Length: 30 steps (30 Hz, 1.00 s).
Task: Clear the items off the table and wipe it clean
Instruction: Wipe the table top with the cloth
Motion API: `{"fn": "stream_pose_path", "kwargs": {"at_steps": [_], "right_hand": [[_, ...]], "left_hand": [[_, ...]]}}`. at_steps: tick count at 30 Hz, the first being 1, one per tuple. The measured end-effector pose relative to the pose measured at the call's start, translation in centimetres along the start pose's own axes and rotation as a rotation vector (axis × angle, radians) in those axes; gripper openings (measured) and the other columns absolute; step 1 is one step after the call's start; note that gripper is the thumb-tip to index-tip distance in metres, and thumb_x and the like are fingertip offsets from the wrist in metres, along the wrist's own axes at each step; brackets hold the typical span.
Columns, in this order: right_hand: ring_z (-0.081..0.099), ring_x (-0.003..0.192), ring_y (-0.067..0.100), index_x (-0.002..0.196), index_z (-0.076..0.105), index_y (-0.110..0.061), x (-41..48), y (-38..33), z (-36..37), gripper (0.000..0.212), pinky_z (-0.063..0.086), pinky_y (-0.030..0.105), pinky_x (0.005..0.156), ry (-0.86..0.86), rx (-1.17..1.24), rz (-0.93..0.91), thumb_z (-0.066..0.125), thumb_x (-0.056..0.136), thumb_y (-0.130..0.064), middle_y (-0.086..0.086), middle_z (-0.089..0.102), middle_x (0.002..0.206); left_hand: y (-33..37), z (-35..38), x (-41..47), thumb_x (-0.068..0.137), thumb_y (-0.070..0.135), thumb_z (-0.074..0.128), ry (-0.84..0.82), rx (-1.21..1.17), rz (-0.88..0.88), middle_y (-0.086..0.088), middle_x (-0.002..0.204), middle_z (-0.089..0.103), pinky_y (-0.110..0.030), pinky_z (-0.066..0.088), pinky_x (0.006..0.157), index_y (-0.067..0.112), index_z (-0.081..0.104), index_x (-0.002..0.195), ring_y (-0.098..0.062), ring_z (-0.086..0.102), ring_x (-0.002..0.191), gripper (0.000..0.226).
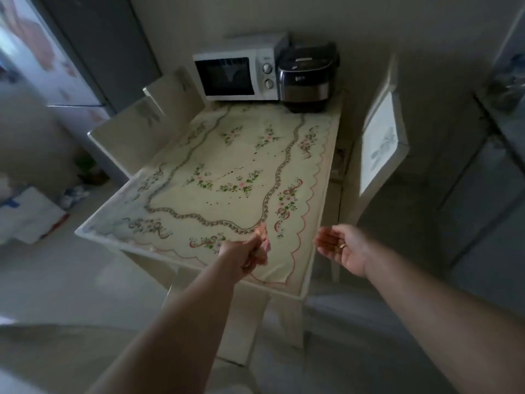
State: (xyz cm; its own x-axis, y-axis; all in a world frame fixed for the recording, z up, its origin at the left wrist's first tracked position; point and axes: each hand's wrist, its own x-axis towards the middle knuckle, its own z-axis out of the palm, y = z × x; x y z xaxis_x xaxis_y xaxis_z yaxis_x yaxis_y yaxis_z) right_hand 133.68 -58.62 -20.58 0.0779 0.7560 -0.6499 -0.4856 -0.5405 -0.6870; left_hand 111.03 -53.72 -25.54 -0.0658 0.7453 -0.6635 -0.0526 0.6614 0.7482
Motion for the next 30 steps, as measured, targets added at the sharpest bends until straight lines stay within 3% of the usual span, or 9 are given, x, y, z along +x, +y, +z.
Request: {"fn": "stream_pose_path", "kwargs": {"at_steps": [4,9,16,19,20,22,25,28,30], "right_hand": [[0.059,0.066,0.020,0.079,0.059,0.000,0.7,-0.6,0.9,0.034,0.052,0.024,0.048,-0.068,-0.091,0.045,0.036,0.101,-0.013,0.011,0.062,0.065],[0.060,0.069,0.021,0.082,0.058,-0.001,2.0,-0.4,2.4,0.033,0.053,0.026,0.053,-0.119,-0.195,0.086,0.035,0.101,-0.014,0.013,0.061,0.075],[0.061,0.069,0.021,0.082,0.059,-0.001,6.0,-1.9,5.1,0.032,0.053,0.029,0.063,-0.093,-0.282,0.069,0.036,0.101,-0.014,0.013,0.062,0.075],[0.062,0.068,0.021,0.085,0.060,0.000,8.1,-2.4,6.2,0.030,0.054,0.027,0.056,-0.082,-0.320,0.087,0.038,0.100,-0.014,0.013,0.063,0.074],[0.062,0.068,0.021,0.087,0.060,0.001,8.8,-2.5,6.6,0.028,0.054,0.027,0.054,-0.079,-0.329,0.096,0.039,0.100,-0.014,0.013,0.063,0.074],[0.062,0.067,0.022,0.088,0.060,0.001,10.3,-2.6,7.4,0.027,0.055,0.026,0.052,-0.073,-0.327,0.111,0.041,0.099,-0.013,0.013,0.063,0.074],[0.062,0.068,0.022,0.089,0.061,0.001,12.6,-2.4,8.8,0.026,0.055,0.026,0.052,-0.057,-0.322,0.139,0.040,0.099,-0.011,0.013,0.063,0.075],[0.062,0.068,0.022,0.086,0.060,0.000,14.5,-2.2,10.2,0.029,0.054,0.026,0.054,-0.059,-0.334,0.168,0.038,0.100,-0.011,0.013,0.063,0.074],[0.063,0.069,0.022,0.086,0.061,0.000,15.9,-2.2,11.3,0.029,0.054,0.026,0.053,-0.065,-0.346,0.185,0.038,0.099,-0.011,0.013,0.063,0.075]], "left_hand": [[-1.2,-0.3,-0.1,0.067,0.024,0.079,0.043,-0.019,-0.030,-0.021,0.106,0.071,-0.020,0.043,0.038,-0.005,0.062,0.116,-0.017,0.063,0.060,0.060],[-1.1,-0.7,0.2,0.080,0.012,0.075,0.100,-0.128,-0.070,-0.004,0.055,0.064,-0.014,0.039,0.033,0.004,0.067,0.081,-0.006,0.052,0.037,0.012],[2.0,-3.1,3.1,0.082,0.022,0.072,0.063,-0.167,-0.076,-0.002,0.056,0.057,-0.014,0.037,0.032,0.006,0.070,0.066,-0.003,0.044,0.038,0.023],[2.4,-5.1,4.8,0.086,0.029,0.071,0.376,0.548,-0.026,-0.003,0.064,0.059,-0.020,0.042,0.039,0.006,0.062,0.078,-0.010,0.053,0.049,0.026],[2.4,-5.6,5.3,0.089,0.030,0.066,0.468,0.815,0.061,-0.002,0.074,0.062,-0.020,0.045,0.047,0.009,0.064,0.088,-0.012,0.056,0.060,0.021],[2.3,-6.0,6.5,0.095,0.025,0.056,0.547,1.045,0.326,0.000,0.100,0.067,-0.024,0.052,0.071,0.017,0.065,0.110,-0.014,0.060,0.088,0.019],[1.7,-4.9,7.6,0.100,0.033,0.044,0.278,1.291,0.652,0.010,0.136,0.052,-0.028,0.042,0.095,0.032,0.053,0.132,-0.013,0.045,0.123,0.033],[-0.8,-3.9,8.6,0.101,0.043,0.021,-0.076,1.578,0.686,0.009,0.161,0.007,-0.048,0.008,0.120,0.030,0.003,0.154,-0.017,0.003,0.149,0.057],[-2.0,-4.6,9.8,0.100,0.048,0.015,-0.080,1.632,0.659,0.010,0.160,-0.016,-0.052,-0.006,0.119,0.031,-0.020,0.150,-0.017,-0.018,0.147,0.063]]}}
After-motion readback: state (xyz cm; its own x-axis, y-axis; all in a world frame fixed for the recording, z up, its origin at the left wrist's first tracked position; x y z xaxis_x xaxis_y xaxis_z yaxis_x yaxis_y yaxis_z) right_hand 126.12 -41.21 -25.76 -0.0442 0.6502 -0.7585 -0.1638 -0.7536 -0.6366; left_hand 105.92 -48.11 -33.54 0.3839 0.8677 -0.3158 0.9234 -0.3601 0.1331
